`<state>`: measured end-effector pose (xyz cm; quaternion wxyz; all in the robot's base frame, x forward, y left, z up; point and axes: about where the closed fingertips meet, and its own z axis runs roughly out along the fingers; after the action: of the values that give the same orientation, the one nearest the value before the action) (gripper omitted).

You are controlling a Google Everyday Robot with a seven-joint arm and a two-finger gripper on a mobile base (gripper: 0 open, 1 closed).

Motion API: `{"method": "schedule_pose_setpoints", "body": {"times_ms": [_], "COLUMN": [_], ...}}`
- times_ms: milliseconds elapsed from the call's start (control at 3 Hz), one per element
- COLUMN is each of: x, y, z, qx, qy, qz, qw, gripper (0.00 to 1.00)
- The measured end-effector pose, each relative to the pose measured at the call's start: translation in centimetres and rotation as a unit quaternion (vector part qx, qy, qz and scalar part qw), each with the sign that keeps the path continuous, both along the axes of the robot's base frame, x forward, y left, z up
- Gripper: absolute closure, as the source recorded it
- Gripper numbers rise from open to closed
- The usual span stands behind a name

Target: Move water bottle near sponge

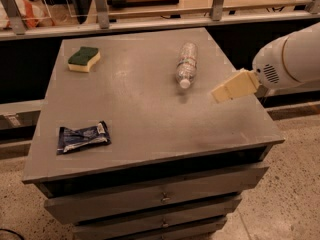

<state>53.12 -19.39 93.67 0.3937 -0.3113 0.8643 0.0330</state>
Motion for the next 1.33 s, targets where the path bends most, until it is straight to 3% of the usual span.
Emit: {"method": "schedule_pose_setpoints", "body": {"times_ms": [667,1000,1333], "x": [-1.0,-1.0,-1.1], "y": [1.1,1.3,1.5], "z": [0.2,0.5,0.6], "qx": [0.069,0.073,0.060], "qy": [-0.041,-0.041,-0.055], "qz": [-0.025,-0.025,-0.045], "qw": [0.9965,0.9961,0.9957], "gripper": [0.00,0.00,0.00]}}
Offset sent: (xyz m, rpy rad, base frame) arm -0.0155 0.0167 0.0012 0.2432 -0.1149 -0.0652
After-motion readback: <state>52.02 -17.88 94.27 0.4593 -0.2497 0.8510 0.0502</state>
